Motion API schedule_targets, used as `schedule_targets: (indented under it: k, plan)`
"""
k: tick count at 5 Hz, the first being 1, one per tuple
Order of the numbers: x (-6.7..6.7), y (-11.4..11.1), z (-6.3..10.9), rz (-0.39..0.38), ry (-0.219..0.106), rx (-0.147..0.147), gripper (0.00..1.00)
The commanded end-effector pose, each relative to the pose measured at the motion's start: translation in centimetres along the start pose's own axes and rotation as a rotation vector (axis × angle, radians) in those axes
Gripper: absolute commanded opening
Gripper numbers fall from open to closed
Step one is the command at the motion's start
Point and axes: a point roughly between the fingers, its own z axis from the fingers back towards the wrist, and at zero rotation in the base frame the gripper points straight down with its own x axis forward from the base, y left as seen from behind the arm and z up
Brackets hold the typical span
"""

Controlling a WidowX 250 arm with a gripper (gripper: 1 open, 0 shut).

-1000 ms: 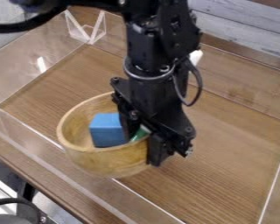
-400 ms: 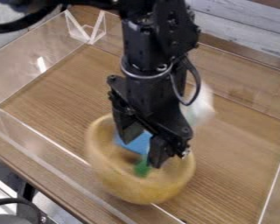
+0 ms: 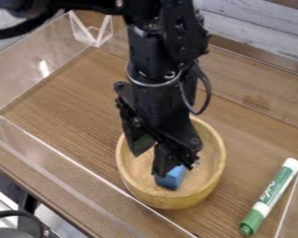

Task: Remove the green marker from inside the brown bowl and put it on the table

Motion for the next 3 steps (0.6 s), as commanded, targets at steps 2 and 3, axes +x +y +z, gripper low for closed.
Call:
schedule_targets:
  k: [2, 3]
  plan:
    - [0.58, 0.49, 0.01, -0.015, -0.02, -0.001, 1.0]
    - [0.76, 0.47, -0.27, -0.023, -0.02, -0.003, 1.0]
